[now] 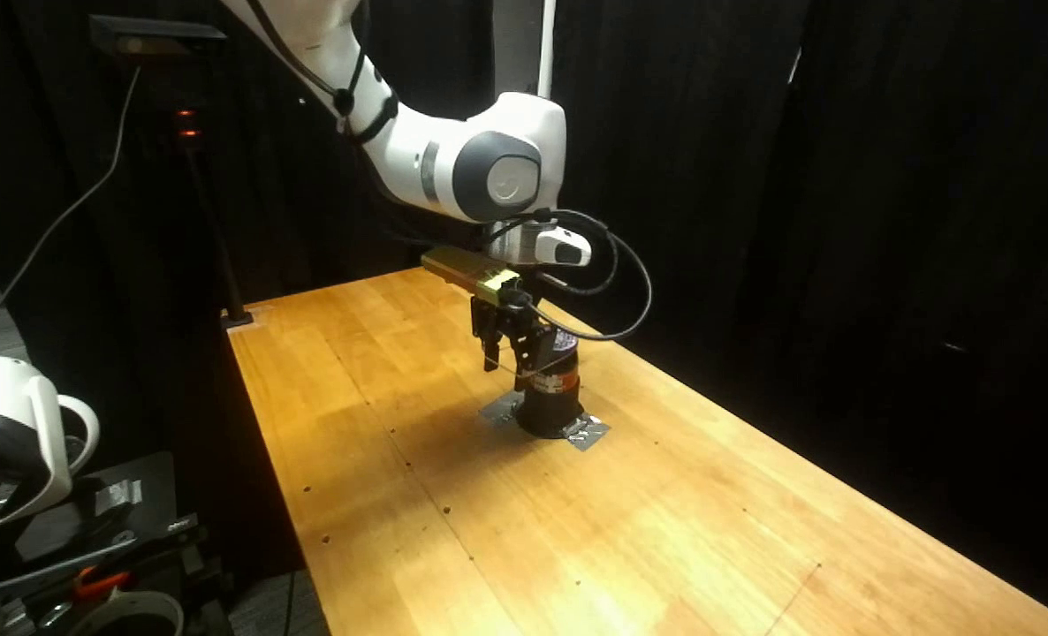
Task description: Put the rubber band around the base of the cup
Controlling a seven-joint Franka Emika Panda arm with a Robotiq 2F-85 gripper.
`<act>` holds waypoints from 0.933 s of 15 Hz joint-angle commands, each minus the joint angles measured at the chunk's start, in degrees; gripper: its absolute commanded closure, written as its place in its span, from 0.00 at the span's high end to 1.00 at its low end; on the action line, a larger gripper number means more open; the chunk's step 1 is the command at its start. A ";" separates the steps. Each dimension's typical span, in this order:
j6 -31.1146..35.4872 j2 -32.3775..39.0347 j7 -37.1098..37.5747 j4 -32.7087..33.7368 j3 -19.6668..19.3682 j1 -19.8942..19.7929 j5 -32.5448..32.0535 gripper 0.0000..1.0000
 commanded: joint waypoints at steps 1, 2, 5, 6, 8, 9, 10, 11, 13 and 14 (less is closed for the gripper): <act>13.03 -8.03 5.65 -14.09 -1.60 2.22 -6.26 0.34; 17.33 -9.22 7.78 -17.04 -2.31 2.81 -8.57 0.27; 31.21 -12.45 17.64 -26.31 -6.76 6.52 -17.96 0.14; 35.76 -13.63 23.07 -29.58 -10.00 9.12 -22.89 0.13; 43.73 -14.97 32.15 -34.01 -19.68 16.62 -32.69 0.15; 46.56 -15.13 36.88 -34.51 -24.12 19.56 -37.89 0.14; 48.65 -15.10 41.61 -34.36 -28.67 22.66 -42.61 0.15; 50.41 -14.88 46.26 -33.76 -33.25 25.89 -46.93 0.17; 54.43 -13.91 55.57 -31.71 -42.71 32.74 -56.22 0.17; 56.77 -12.84 59.93 -30.35 -47.27 36.19 -60.38 0.16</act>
